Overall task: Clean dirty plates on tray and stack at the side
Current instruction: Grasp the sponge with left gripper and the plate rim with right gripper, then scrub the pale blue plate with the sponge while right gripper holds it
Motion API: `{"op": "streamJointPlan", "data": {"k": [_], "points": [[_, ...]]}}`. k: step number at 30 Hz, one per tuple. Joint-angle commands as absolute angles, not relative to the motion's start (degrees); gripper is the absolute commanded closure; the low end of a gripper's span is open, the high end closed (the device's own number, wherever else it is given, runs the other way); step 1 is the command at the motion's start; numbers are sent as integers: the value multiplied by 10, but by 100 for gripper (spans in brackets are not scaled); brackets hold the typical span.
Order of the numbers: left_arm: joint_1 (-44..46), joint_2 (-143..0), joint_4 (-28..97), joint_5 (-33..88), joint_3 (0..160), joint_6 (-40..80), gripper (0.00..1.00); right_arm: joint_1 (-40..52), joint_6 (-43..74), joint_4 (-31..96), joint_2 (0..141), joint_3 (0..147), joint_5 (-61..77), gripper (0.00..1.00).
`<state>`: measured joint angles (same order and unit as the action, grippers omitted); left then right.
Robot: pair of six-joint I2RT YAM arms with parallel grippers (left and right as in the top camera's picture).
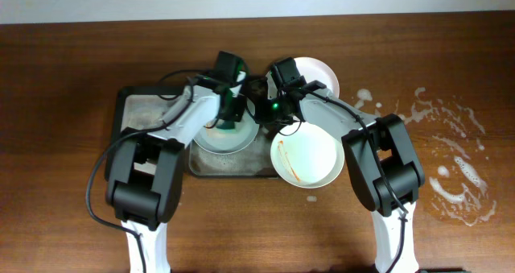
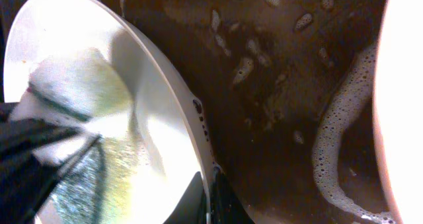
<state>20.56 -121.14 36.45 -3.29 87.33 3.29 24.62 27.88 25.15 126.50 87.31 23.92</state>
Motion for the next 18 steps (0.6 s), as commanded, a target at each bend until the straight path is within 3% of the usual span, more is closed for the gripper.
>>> {"op": "streamJointPlan", "data": {"k": [1, 5, 8, 13, 15, 18], "points": [[152, -1221, 372, -64, 861, 45, 99, 250, 273, 251, 1271, 875, 249, 96], [135, -1221, 365, -172, 846, 44, 99, 250, 273, 253, 1271, 875, 249, 96], [152, -1221, 365, -184, 871, 44, 99, 250, 273, 257, 1271, 875, 249, 96], [191, -1221, 525, -222, 1088, 89, 99, 232, 286, 286, 1271, 875, 249, 96], [191, -1221, 593, -187, 1150, 113, 99, 216, 286, 298, 1271, 875, 256, 96], [193, -1225, 639, -73, 1116, 120, 99, 213, 286, 298, 1271, 875, 264, 96]]}}
